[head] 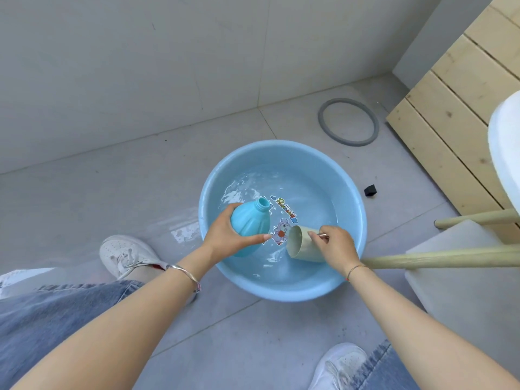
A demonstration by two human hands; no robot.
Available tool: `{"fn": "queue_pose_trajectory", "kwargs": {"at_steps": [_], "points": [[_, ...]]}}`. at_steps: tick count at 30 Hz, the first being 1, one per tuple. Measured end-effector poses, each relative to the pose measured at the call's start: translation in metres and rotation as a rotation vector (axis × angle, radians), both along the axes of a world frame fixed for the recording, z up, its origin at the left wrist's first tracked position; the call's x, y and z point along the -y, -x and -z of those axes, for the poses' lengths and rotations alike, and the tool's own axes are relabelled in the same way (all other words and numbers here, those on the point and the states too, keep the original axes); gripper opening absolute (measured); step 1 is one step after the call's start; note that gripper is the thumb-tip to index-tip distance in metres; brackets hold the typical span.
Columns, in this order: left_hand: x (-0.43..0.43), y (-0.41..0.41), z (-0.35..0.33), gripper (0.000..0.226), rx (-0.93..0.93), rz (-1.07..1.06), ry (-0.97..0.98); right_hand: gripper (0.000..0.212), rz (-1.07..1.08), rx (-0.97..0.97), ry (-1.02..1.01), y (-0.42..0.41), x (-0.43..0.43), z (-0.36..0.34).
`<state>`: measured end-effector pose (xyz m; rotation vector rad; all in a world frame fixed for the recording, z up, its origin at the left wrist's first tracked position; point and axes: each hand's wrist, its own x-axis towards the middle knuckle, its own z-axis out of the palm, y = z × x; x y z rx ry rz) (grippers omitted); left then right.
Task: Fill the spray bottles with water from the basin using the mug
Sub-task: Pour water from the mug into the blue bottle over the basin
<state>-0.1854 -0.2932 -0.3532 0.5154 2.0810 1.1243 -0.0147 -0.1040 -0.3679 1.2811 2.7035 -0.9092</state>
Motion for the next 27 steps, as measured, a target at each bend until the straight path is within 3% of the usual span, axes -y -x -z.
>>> {"fn": "queue_pose_trajectory", "kwargs": {"at_steps": [4,9,18,27], "points": [[0.001,0.000,0.000,0.079,-0.002,-0.007,-0.010,0.041,0.241,-0.133,0.140,-0.005,-0.010,-0.010],[0.002,0.000,-0.002,0.084,-0.019,-0.002,-0.019,0.037,0.364,-0.315,0.251,-0.005,-0.016,-0.035],[-0.005,-0.007,-0.023,0.080,-0.042,0.012,-0.068,0.049,0.355,-0.634,0.248,0.014,-0.025,-0.110],[-0.016,-0.015,-0.032,0.084,-0.070,0.036,-0.097,0.048,0.212,-0.782,0.232,0.013,-0.021,-0.147]]}}
